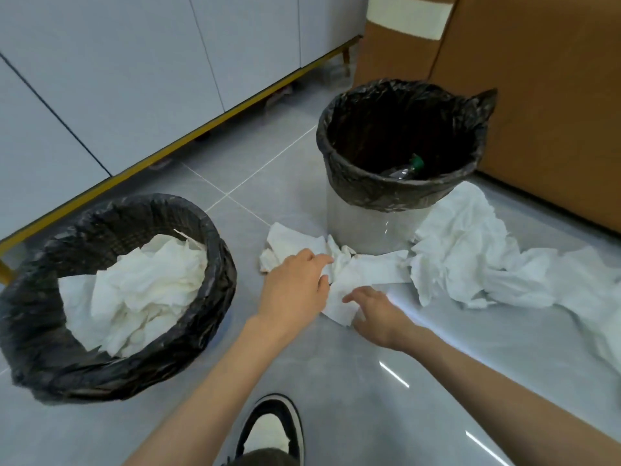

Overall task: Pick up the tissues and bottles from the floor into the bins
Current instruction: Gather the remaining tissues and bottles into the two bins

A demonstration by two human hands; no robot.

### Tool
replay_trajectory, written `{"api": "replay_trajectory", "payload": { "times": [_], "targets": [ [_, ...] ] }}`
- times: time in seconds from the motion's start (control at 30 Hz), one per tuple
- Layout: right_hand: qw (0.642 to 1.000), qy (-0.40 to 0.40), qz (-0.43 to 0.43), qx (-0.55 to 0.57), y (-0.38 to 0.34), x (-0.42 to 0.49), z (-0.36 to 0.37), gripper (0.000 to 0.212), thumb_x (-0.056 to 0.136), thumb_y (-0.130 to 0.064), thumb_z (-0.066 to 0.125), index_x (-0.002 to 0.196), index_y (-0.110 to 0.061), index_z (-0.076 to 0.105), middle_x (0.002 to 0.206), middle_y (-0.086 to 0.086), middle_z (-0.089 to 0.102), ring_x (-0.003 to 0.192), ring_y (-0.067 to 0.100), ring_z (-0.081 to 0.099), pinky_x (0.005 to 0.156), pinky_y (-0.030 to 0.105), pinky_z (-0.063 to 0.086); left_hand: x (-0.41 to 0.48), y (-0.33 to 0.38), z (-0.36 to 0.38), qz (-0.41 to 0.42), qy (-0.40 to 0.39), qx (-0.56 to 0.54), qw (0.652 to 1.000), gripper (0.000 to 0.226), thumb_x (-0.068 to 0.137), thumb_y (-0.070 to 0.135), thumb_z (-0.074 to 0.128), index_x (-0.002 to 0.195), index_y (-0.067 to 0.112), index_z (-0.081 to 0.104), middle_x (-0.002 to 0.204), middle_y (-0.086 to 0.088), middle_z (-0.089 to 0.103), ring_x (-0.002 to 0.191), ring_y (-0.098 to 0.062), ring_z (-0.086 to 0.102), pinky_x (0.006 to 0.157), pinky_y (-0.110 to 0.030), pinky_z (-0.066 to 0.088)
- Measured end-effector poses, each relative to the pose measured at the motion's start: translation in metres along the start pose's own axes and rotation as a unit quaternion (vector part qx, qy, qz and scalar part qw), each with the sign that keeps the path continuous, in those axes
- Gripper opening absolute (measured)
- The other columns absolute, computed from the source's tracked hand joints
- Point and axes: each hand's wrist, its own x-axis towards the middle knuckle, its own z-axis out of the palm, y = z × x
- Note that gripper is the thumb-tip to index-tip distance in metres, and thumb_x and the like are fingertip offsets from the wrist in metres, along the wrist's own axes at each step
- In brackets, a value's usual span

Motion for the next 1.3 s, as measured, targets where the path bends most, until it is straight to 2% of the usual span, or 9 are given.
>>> {"api": "replay_trajectory", "payload": {
  "times": [0.1, 0.23, 0.47, 0.53, 0.63, 0.77, 0.9, 1.13, 1.3],
  "targets": [
    [0.998, -0.015, -0.027, -0.052, 0.004, -0.004, 0.016, 0.047, 0.093, -0.015, 0.045, 0.139, -0.02, 0.041, 0.151, 0.001, 0.029, 0.136, 0.024, 0.029, 0.106, 0.035, 0.035, 0.008, -0.011, 0.037, -0.015, -0.082, 0.022, 0.996, 0.04, 0.095, 0.026, 0.043, 0.134, 0.028, 0.046, 0.128, 0.0, 0.049, 0.118, -0.023, 0.05, 0.09, -0.038, 0.046],
    [0.988, -0.035, -0.035, -0.149, 0.013, -0.006, 0.033, 0.046, 0.094, -0.016, 0.045, 0.139, -0.018, 0.036, 0.149, 0.003, 0.027, 0.129, 0.028, 0.03, 0.097, 0.04, 0.037, 0.013, -0.018, 0.065, -0.023, -0.141, 0.019, 0.99, 0.043, 0.092, 0.025, 0.045, 0.135, 0.027, 0.043, 0.128, -0.003, 0.048, 0.119, -0.025, 0.05, 0.092, -0.038, 0.046],
    [0.977, 0.013, -0.058, -0.206, 0.026, -0.015, 0.029, 0.034, 0.091, -0.012, 0.045, 0.124, -0.013, 0.051, 0.123, 0.007, 0.049, 0.115, 0.028, 0.041, 0.083, 0.034, 0.032, 0.023, -0.015, 0.081, -0.012, -0.105, 0.025, 0.994, 0.044, 0.093, 0.019, 0.041, 0.137, 0.027, 0.042, 0.131, 0.0, 0.047, 0.12, -0.021, 0.048, 0.092, -0.035, 0.044],
    [0.976, 0.011, -0.048, -0.213, 0.035, -0.023, 0.026, 0.025, 0.092, -0.016, 0.044, 0.112, -0.011, 0.058, 0.115, 0.009, 0.057, 0.112, 0.029, 0.045, 0.082, 0.035, 0.032, 0.024, -0.009, 0.085, 0.002, -0.106, 0.021, 0.994, 0.043, 0.094, 0.017, 0.04, 0.136, 0.027, 0.044, 0.131, 0.001, 0.049, 0.119, -0.02, 0.049, 0.092, -0.035, 0.045],
    [0.982, 0.025, -0.033, -0.186, 0.049, -0.039, 0.02, 0.03, 0.095, -0.029, 0.042, 0.1, -0.01, 0.065, 0.106, 0.007, 0.061, 0.108, 0.027, 0.047, 0.079, 0.033, 0.033, 0.026, 0.0, 0.093, 0.031, -0.105, 0.026, 0.994, 0.041, 0.095, 0.017, 0.038, 0.135, 0.026, 0.045, 0.129, 0.003, 0.051, 0.117, -0.02, 0.05, 0.09, -0.034, 0.044],
    [0.989, 0.066, -0.034, -0.126, 0.057, -0.049, 0.016, 0.034, 0.093, -0.034, 0.051, 0.124, -0.02, 0.053, 0.127, 0.002, 0.048, 0.118, 0.026, 0.042, 0.083, 0.033, 0.039, 0.033, 0.015, 0.1, 0.082, -0.1, 0.045, 0.991, 0.041, 0.096, 0.016, 0.037, 0.135, 0.024, 0.045, 0.131, 0.003, 0.048, 0.12, -0.018, 0.046, 0.088, -0.032, 0.043],
    [0.989, 0.003, 0.012, -0.147, 0.062, -0.047, 0.017, 0.059, 0.09, -0.02, 0.057, 0.141, -0.033, 0.032, 0.147, 0.005, 0.025, 0.123, 0.032, 0.036, 0.086, 0.039, 0.043, 0.054, 0.029, 0.11, 0.16, -0.106, 0.116, 0.975, 0.048, 0.095, 0.012, 0.039, 0.142, 0.021, 0.036, 0.142, 0.002, 0.037, 0.128, -0.02, 0.035, 0.095, -0.03, 0.036],
    [0.988, 0.002, 0.03, -0.152, 0.081, -0.057, 0.022, 0.052, 0.088, -0.002, 0.051, 0.133, -0.025, 0.038, 0.129, 0.008, 0.036, 0.107, 0.032, 0.044, 0.066, 0.035, 0.033, 0.097, 0.057, 0.128, 0.195, -0.161, 0.231, 0.94, 0.062, 0.094, 0.005, 0.038, 0.15, 0.02, 0.016, 0.158, -0.007, 0.007, 0.143, -0.026, 0.011, 0.112, -0.04, 0.019],
    [0.993, -0.003, 0.053, -0.104, 0.096, -0.066, 0.023, 0.042, 0.089, -0.007, 0.052, 0.127, -0.023, 0.043, 0.12, 0.007, 0.042, 0.106, 0.031, 0.049, 0.068, 0.032, 0.034, 0.111, 0.065, 0.142, 0.142, -0.203, 0.228, 0.942, 0.069, 0.093, 0.008, 0.044, 0.151, 0.021, 0.008, 0.149, -0.008, 0.027, 0.139, -0.028, 0.02, 0.11, -0.041, 0.022]
  ]
}}
